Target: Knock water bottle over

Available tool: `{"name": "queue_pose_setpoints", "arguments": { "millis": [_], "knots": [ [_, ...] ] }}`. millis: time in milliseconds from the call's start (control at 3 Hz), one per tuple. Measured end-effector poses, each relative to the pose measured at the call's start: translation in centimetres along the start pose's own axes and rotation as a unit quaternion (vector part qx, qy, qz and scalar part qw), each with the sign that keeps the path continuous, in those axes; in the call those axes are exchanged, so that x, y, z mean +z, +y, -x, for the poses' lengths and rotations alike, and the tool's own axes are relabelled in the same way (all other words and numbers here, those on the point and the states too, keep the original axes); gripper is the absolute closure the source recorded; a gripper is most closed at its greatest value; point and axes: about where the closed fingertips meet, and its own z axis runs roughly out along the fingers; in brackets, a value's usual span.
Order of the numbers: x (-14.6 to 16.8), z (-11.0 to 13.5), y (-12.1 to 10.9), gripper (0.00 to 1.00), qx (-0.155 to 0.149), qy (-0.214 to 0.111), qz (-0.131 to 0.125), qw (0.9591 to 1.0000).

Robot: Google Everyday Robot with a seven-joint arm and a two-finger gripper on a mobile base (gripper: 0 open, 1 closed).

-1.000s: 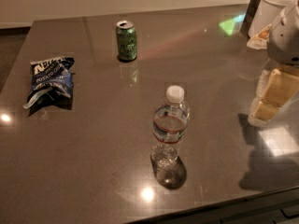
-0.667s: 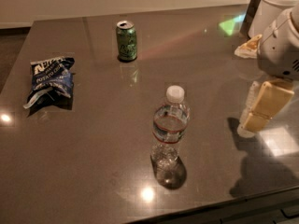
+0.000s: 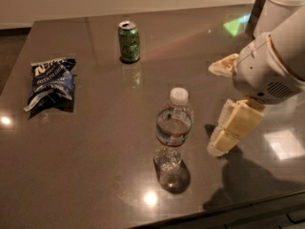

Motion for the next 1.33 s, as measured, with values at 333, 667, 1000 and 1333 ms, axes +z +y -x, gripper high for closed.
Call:
{"name": "queue_pose_setpoints", "arguments": {
  "millis": [333, 667, 1000, 1333],
  "knots": [
    [1.4, 1.5, 0.6, 0.0, 0.022, -0.042, 0.024, 0.9986],
    [2.2, 2.7, 1.2, 0.0, 0.039, -0.072, 0.04, 0.9958],
    [2.4, 3.6, 1.9, 0.0, 0.044, -0.104, 0.053, 0.9922],
    [2.7, 4.3, 2.8, 0.0, 0.041, -0.133, 0.058, 0.9886]
  ]
}}
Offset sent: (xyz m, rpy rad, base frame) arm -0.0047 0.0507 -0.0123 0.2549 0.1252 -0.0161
